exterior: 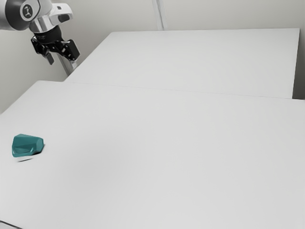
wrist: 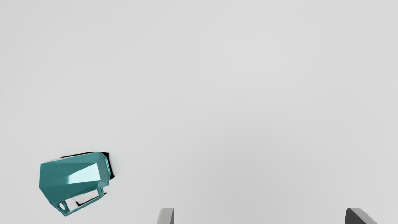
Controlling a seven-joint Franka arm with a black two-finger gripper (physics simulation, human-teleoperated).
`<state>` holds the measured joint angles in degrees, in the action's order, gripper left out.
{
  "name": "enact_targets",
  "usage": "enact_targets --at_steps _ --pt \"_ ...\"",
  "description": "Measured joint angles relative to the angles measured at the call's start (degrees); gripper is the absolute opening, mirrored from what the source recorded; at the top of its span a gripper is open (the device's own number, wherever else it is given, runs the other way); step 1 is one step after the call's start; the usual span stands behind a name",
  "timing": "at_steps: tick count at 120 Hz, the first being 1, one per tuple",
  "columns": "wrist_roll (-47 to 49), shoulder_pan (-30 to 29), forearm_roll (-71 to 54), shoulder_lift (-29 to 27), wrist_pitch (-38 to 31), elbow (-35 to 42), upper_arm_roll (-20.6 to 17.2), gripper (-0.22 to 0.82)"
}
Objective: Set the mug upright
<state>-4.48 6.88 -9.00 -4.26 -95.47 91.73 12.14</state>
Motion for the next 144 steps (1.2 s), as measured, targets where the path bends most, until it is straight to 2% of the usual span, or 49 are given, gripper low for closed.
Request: enact_targets --at_steps 24,42,61,84,96,108,125,144 --pt "-1.06 -0.34 0.12 0.0 -0.92 0.88 -0.02 0.6" --pt "-1.68 -1.03 1.42 -2.26 -2.92 3.78 0.75 0.6" --pt "-1.79 -9.02 2.84 -3.62 -2.21 8.62 0.96 0.6" --pt "-4.34 -24.81 10.29 -3.76 -0.97 14.44 0.95 0.6" --pt "-7.36 -31.0 13.91 -1.83 -0.78 15.46 0.96 0.6" --pt "-11.73 -37.05 18.34 2.89 -1.02 15.02 1.12 0.6" --pt "-19.24 -40.21 23.23 8.51 -1.83 14.05 5.5 0.6" --pt "-28.55 -44.24 27.88 14.14 -2.4 12.1 6.41 0.6"
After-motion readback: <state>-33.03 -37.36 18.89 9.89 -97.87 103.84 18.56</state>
